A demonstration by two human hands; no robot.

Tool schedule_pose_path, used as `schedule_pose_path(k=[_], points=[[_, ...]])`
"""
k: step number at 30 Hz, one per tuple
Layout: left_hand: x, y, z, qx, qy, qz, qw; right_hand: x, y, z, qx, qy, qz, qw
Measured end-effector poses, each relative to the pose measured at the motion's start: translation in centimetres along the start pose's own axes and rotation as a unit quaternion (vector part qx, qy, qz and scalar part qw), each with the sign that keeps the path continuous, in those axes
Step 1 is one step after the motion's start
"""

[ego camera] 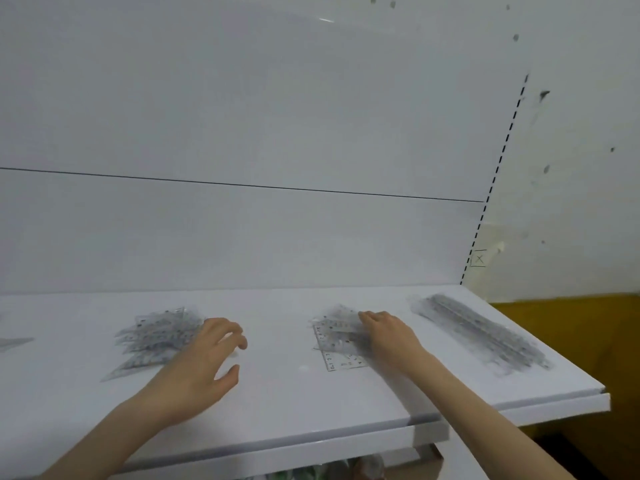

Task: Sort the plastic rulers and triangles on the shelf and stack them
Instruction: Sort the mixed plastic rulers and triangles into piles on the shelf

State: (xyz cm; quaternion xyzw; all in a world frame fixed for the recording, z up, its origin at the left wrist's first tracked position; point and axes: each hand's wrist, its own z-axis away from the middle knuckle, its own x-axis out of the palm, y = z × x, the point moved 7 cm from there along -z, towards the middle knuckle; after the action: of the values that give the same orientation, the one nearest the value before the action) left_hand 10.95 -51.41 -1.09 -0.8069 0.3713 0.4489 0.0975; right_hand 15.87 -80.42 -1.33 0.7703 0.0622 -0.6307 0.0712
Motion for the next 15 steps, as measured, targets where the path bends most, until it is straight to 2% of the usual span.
schedule_pose_path(k=[3, 7, 10, 15], points=[[-0.3, -0.5, 0.3, -0.007, 0.0, -0.026, 1.0, 0.1, 0.0, -0.7, 0.001, -0.019, -0.003, 1.0], [0.8, -0.8, -0.1, -0.038, -0.031, -0.02, 0.999, -1.0, 1.5, -0.1, 0.021, 0.037, -0.028, 0.999], [1.7, 0.1, -0.9, -0.027, -0.064, -0.025, 0.997, -2.1, 3.0, 1.5, 0.068, 0.047, -0.04, 0.996], [0.4, 0.3, -1.1, 0.006, -0.049, -0.02, 0.999, -3.7, 2.9, 2.3, 0.098, 0.093, -0.053, 0.989]])
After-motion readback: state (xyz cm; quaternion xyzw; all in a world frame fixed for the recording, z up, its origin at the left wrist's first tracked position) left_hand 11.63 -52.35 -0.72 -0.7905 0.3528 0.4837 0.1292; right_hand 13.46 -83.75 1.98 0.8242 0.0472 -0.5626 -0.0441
